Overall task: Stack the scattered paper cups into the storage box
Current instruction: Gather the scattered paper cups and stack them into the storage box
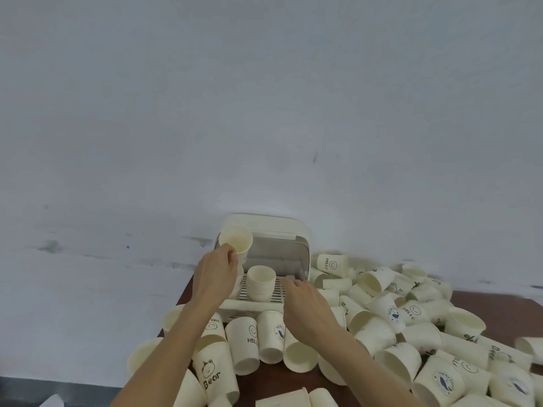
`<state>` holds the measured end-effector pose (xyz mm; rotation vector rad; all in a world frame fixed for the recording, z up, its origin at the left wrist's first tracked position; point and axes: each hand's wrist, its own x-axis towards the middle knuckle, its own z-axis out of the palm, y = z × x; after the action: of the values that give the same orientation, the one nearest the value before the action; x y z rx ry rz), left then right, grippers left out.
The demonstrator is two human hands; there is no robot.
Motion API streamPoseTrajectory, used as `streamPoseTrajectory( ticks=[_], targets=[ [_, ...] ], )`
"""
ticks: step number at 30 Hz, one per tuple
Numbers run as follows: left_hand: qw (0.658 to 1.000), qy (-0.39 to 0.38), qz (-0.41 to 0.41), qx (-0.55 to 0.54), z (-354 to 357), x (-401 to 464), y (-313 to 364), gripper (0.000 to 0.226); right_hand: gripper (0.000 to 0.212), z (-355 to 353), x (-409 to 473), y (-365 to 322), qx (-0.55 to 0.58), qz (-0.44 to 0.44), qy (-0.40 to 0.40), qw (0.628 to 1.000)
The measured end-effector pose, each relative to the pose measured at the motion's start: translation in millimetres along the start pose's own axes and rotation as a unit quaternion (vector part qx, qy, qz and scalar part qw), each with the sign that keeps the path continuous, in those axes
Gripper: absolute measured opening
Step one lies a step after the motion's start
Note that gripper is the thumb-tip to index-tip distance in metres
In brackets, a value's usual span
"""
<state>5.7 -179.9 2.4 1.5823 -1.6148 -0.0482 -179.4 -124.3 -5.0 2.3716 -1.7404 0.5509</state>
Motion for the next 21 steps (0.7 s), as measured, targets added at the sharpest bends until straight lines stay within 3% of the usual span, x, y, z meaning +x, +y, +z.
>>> streamPoseTrajectory(
  ticks=[7,13,21],
  targets=[
    [0.998,-0.051,-0.024,0.039,26,-1,-15,0.030,0.028,-10,-19,7,0.000,0.028,-0.041,0.999],
    [0.994,-0.058,-0.014,0.095,33,7,-22,0.029,0.038,-10,-26,8,0.014,0.043,-0.058,0.997],
    [0.963,-0.168,-0.018,0.211,44,7,-34,0.026,0.035,-8,-31,4,0.006,0.043,-0.069,0.997]
  ],
)
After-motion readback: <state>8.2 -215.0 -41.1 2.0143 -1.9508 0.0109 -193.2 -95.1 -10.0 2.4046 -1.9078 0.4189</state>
